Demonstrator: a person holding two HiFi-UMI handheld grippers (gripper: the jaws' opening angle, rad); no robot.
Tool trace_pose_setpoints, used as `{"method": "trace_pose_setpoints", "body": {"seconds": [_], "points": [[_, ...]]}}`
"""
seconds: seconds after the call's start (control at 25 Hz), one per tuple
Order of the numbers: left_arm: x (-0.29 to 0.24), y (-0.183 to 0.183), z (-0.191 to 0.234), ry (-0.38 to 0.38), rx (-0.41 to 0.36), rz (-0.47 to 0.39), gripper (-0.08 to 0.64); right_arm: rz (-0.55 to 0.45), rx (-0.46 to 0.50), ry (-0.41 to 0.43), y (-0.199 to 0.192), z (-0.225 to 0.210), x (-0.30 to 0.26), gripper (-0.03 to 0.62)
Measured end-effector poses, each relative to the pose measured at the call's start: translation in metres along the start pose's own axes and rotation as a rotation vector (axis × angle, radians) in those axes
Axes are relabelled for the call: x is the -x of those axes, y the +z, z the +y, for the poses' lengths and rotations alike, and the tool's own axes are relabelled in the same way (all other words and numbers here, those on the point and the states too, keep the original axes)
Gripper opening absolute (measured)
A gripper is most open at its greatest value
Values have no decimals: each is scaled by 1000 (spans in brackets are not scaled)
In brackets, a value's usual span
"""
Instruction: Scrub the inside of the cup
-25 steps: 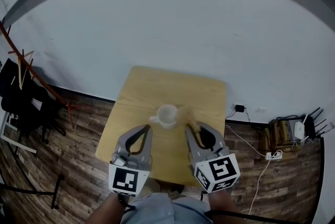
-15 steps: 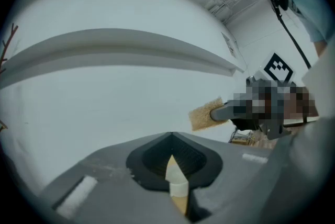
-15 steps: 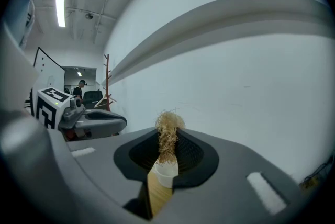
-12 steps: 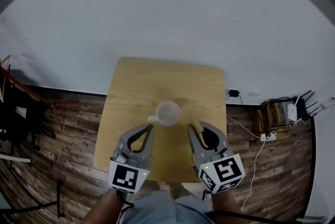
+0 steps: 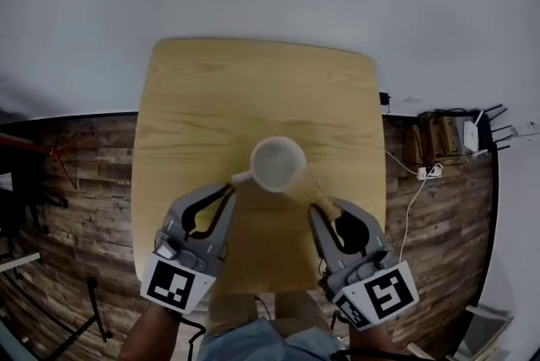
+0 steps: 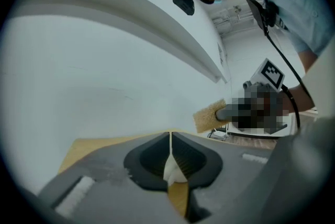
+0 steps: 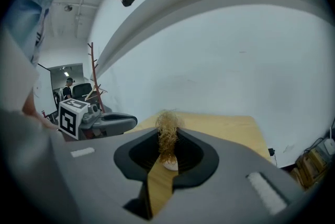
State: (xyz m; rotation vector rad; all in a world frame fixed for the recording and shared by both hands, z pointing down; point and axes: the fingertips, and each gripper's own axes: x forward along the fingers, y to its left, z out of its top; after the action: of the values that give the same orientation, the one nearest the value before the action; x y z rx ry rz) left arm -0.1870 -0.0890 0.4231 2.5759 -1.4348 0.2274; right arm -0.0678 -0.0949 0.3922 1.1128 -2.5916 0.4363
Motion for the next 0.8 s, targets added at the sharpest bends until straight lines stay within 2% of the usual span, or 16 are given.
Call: {"method": "trace_pose_setpoints", "body": {"seconds": [0.12,0.16,0.32,0.44,0.64,0.8], "points": [[-9,-12,11,-70,-57,-15,19,19,-1,0,-11,-3,-10,67],[-11,-16,12,-100,-87,-18,39,25,2,2,-14,-3,-12,67],[-18,-33,8,-216,-216,4,190,43,20,9,-23,0,-18,67],[-30,-44,9,-271,-275,29,205,47,47,4,-25,-2,-24,67],[-43,-61,-2,-396,-280,78,204,78,1,1,-31,-1,-30,67],[-52,-66,-5,-414,-279,95,204,80,-7,-3,-30,-2,-33,67]]}}
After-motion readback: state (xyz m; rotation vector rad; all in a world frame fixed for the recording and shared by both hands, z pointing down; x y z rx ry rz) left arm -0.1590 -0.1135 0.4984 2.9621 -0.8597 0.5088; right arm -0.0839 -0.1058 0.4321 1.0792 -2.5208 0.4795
